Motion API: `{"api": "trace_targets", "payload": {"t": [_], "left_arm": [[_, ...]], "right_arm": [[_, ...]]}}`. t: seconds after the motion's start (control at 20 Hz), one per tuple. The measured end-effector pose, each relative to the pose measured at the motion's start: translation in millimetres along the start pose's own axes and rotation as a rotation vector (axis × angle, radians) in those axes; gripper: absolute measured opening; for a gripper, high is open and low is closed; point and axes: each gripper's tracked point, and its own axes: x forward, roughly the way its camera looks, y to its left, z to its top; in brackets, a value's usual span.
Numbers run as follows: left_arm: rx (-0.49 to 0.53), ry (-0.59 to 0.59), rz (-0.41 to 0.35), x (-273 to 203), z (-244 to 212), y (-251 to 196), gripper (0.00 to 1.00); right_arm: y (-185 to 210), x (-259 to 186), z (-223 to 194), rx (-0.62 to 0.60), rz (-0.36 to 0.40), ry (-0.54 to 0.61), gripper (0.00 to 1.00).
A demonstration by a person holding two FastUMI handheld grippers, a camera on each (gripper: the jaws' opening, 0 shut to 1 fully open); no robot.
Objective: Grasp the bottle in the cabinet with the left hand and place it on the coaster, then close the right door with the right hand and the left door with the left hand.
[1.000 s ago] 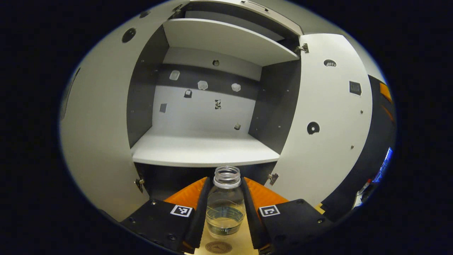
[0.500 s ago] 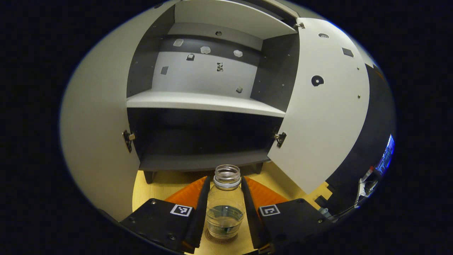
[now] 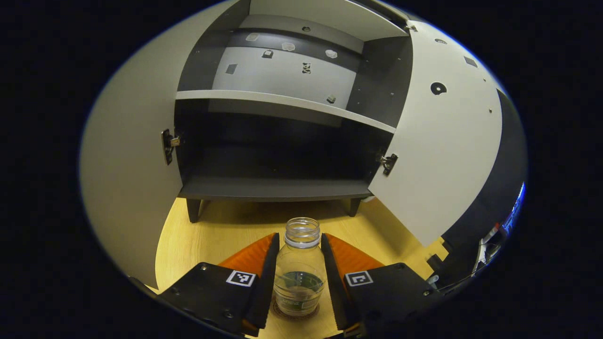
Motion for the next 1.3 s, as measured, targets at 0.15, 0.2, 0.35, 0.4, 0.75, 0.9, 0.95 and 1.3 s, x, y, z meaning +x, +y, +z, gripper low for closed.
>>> {"api": "trace_targets", "payload": {"t": [0.15,0.2,0.35,0.4,0.75,0.9,0.95,1.3], "left_arm": [[-0.025,-0.052,0.014,-1,-1,3,0.55],[-0.03,-0.059,0.018,1,-3,5,0.58],[-0.018,-0.047,0.012,-2,-5,2,0.55],[-0.006,-0.046,0.005,-4,-5,-1,0.55],[0.116,-0.023,-0.047,-23,-18,-26,0.55],[0.132,-0.013,-0.052,-29,-21,-29,0.55],[0.133,-0.009,-0.053,-32,-22,-29,0.55],[0.136,0.015,-0.056,-50,-31,-30,0.55]], "right_arm": [[-1,0,-2,-0.007,-0.005,0.009,0.98],[-1,1,-4,-0.008,-0.004,0.013,0.98],[0,3,-6,-0.006,-0.003,0.018,0.98],[0,4,-8,-0.004,-0.001,0.021,0.98],[2,6,-15,-0.013,0.003,0.031,0.98],[-2,5,-19,-0.006,-0.006,0.043,0.98],[-3,5,-19,-0.003,-0.009,0.042,0.98],[-1,6,-22,0.007,-0.005,0.044,0.98]]}}
